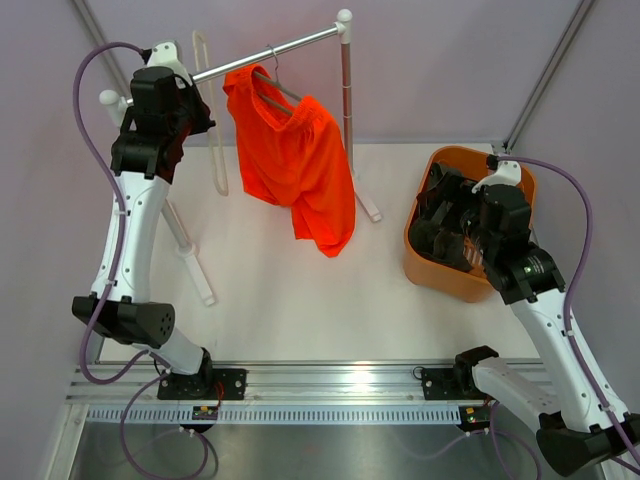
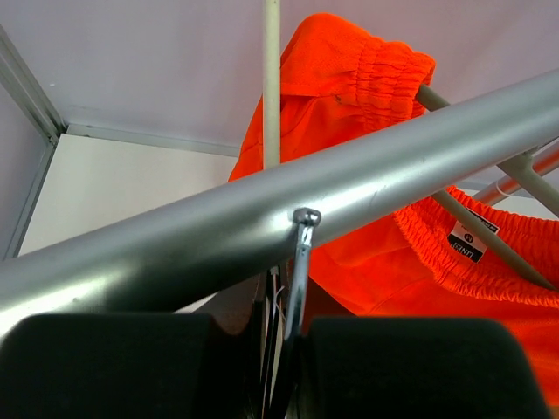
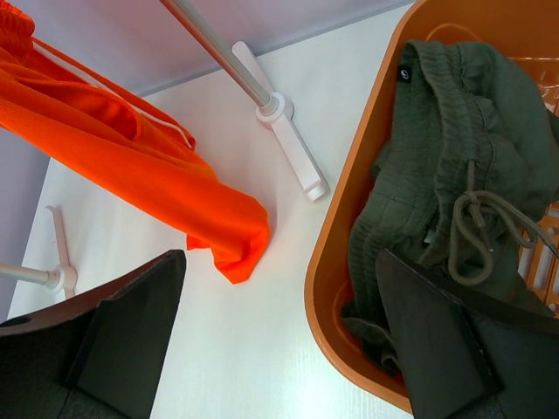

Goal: Remove the shorts from the hanger

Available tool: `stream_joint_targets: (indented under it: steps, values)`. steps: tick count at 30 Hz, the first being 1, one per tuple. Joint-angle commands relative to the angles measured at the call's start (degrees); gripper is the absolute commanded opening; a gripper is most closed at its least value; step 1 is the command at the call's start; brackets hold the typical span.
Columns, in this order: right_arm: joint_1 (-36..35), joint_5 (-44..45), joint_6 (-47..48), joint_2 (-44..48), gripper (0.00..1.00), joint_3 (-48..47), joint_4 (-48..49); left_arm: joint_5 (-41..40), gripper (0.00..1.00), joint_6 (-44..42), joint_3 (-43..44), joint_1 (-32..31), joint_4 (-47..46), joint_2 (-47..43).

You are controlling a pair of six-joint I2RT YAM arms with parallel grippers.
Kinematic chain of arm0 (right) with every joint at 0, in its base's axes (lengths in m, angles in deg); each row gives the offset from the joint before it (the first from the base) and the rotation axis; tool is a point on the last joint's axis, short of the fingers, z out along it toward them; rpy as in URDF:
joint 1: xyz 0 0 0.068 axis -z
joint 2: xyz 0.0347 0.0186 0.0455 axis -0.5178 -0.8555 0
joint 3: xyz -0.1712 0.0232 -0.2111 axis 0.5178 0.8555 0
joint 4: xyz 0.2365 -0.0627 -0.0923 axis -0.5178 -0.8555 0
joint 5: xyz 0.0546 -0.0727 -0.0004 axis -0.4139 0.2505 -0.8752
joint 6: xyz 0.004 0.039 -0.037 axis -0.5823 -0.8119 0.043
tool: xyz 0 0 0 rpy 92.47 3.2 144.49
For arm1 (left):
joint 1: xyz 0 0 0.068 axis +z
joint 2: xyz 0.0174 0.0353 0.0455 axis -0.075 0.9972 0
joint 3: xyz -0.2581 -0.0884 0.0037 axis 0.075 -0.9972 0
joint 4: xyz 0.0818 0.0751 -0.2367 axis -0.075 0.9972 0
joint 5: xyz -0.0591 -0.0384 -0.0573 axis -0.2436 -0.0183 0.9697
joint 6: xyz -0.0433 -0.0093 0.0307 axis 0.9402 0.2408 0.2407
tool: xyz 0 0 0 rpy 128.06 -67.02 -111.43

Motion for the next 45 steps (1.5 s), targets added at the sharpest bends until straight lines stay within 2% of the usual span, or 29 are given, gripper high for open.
stream_joint_targets:
  steps: [1, 3, 7, 10, 15, 16, 17, 18, 19, 24, 27, 28, 29, 30, 35, 36, 42, 45]
  values:
    - [0.16, -0.81, 0.28, 1.05, 1.00, -0.39, 2.19, -1.45, 0.00, 0.44, -1.87, 1.53, 4.02, 0.43]
    - [0.07, -0.72, 0.36, 1.32, 0.99, -0.48, 2.10, -1.36, 0.01, 0.53, -1.17, 1.71, 4.29, 0.34]
    - [0.16, -0.54, 0.36, 1.76, 0.99, -0.22, 1.83, -1.54, 0.09, 0.71, -0.11, 1.71, 4.55, 0.08]
    - [0.16, -0.45, 0.28, 2.02, 1.00, 0.05, 1.92, -1.36, 0.22, 0.79, -0.46, 1.71, 4.55, -0.54]
    - [0.16, -0.63, 0.19, 2.20, 0.99, 0.22, 1.92, -1.45, 0.24, 0.71, -1.77, 1.62, 4.55, -1.86]
    - [0.07, -0.63, 0.10, 2.46, 1.00, 0.40, 1.92, -1.45, 0.29, 0.71, -2.04, 1.71, 4.46, -2.12]
    - [0.16, -0.63, 0.10, 2.38, 0.99, 0.40, 1.83, -1.45, 0.27, 0.71, -2.22, 1.71, 4.29, -2.38]
    - [0.16, -0.63, 0.10, 2.46, 1.00, 0.40, 1.92, -0.84, 0.12, 0.44, -2.39, 1.71, 4.20, -2.65]
    - [0.16, -0.54, 0.10, 2.64, 1.00, 0.49, 2.01, -0.57, 0.06, 0.27, -2.31, 1.71, 4.20, -2.74]
    - [0.16, -0.80, 0.01, 2.73, 0.99, 0.57, 1.83, -1.01, 0.11, 0.62, -2.57, 1.62, 4.90, -3.26]
    - [0.16, -0.80, -0.07, 2.55, 0.99, 0.92, 2.18, -0.48, 0.12, 1.23, -6.42, 0.48, 3.94, -4.75]
    - [0.16, -0.80, -0.08, 2.46, 0.99, 1.01, 2.36, -1.61, 0.12, 1.41, -10.79, -0.48, 2.89, -6.94]
    - [0.16, -0.80, 0.01, 2.38, 0.99, 1.10, 2.53, -3.97, 0.12, 1.67, -13.96, -3.27, 1.49, -8.61]
    - [0.16, -0.54, 0.01, 2.20, 0.99, 1.19, 2.62, -6.17, 0.17, 1.50, -17.22, -5.48, 0.00, -10.19]
    - [0.16, -0.36, 0.10, 2.11, 0.99, 1.01, 2.45, -22.23, 0.30, 4.39, -34.17, -18.39, -5.02, -15.30]
    - [0.16, -0.54, 0.10, 2.55, 1.00, 1.19, 2.45, -24.02, 0.36, 6.57, -36.04, -19.55, -5.55, -15.66]
    - [0.16, -0.28, 0.36, 4.13, 0.99, 1.63, 1.39, -28.43, 0.38, 13.00, -46.68, -21.67, -11.88, -17.51]
    - [0.16, 0.07, 0.71, 4.48, 0.99, 1.63, 0.95, -29.40, 0.46, 14.06, -48.44, -23.34, -13.46, -15.41]
